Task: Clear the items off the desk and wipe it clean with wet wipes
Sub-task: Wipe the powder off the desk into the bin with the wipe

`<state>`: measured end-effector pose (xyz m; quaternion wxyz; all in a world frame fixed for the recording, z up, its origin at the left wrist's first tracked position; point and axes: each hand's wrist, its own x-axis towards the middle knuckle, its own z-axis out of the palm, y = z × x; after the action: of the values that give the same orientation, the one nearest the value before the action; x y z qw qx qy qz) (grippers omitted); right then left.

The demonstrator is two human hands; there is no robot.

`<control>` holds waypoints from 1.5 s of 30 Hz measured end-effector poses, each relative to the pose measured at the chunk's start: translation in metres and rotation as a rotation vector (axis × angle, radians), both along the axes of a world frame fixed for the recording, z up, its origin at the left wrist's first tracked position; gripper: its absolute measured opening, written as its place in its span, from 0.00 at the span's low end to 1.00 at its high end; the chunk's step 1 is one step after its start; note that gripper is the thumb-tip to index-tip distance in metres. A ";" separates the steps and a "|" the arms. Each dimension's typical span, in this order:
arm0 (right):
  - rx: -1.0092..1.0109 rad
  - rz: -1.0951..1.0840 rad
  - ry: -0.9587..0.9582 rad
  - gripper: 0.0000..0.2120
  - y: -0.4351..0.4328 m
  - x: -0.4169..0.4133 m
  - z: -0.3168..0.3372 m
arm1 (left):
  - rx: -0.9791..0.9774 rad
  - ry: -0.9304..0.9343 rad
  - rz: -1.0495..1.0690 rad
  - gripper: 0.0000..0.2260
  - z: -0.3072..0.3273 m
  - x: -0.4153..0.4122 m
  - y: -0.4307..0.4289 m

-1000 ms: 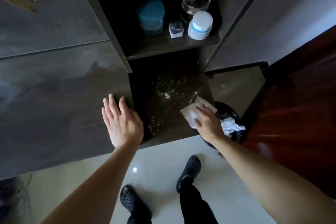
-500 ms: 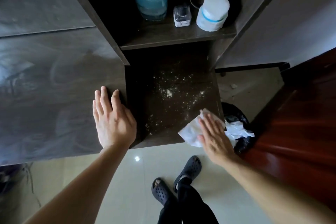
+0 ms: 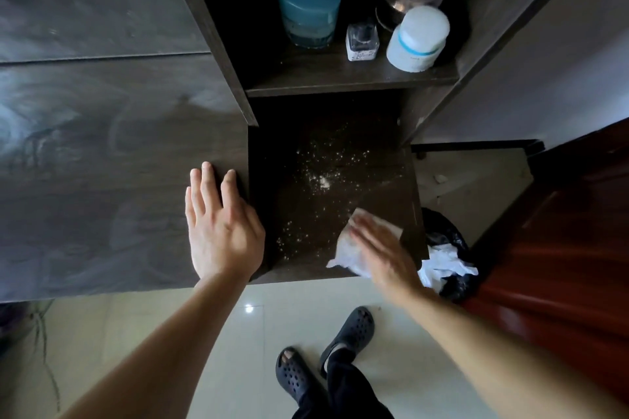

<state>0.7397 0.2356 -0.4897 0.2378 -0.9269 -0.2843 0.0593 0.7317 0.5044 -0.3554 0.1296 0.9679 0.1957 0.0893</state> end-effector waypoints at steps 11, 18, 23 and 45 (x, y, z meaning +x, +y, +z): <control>0.028 -0.550 0.029 0.13 0.029 0.079 0.023 | -0.013 -0.003 -0.006 0.20 -0.001 0.000 0.001; 0.125 -0.349 0.011 0.14 -0.001 0.076 0.016 | -0.018 -0.012 -0.006 0.20 -0.001 0.002 0.002; -0.036 -0.569 0.110 0.09 0.014 0.121 0.026 | -0.018 -0.019 -0.007 0.20 -0.002 0.002 0.002; -0.197 -0.028 0.104 0.36 0.025 0.131 0.015 | -0.027 -0.004 0.009 0.20 0.001 0.003 0.001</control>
<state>0.8707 0.2607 -0.4746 0.1606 -0.9453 -0.2515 0.1317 0.7345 0.5054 -0.3540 0.1427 0.9650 0.2011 0.0893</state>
